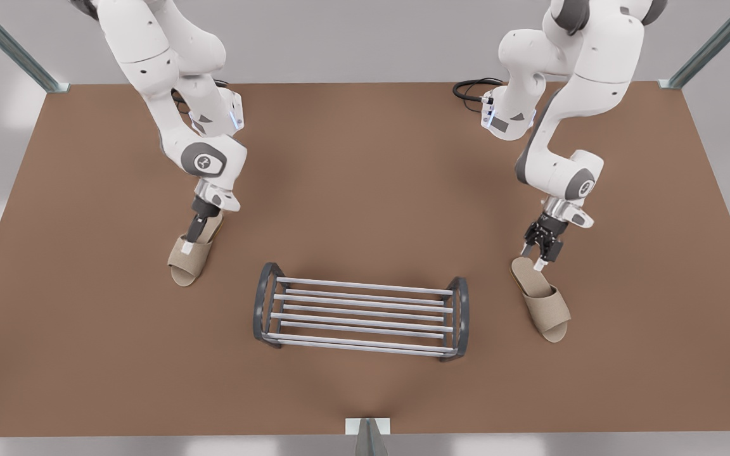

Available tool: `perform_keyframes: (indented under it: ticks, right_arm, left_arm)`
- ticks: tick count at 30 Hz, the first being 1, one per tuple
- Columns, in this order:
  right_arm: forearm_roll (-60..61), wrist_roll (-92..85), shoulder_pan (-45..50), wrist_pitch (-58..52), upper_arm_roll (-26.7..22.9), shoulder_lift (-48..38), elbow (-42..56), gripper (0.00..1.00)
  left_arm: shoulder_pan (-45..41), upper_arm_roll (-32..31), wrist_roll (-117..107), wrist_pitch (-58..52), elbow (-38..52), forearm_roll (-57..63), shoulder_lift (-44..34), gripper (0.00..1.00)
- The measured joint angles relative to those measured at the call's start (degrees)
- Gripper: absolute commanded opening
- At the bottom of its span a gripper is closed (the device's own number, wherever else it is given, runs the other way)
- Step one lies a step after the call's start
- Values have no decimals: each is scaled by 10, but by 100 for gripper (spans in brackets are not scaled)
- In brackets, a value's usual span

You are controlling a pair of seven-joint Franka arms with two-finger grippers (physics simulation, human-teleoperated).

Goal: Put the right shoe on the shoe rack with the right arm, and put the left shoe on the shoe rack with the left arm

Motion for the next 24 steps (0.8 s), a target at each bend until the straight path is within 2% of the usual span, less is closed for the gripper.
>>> perform_keyframes:
  ticks: [11, 24]
  right_arm:
    - [-33, 217, 12, -7, 1, 7, -53, 100]
    - [-96, 356, -18, -11, -3, 31, -58, 100]
  left_arm:
    - [-9, 22, 255, 11, 82, -173, 71, 100]
    - [-8, 29, 410, 13, 169, -268, 138, 100]
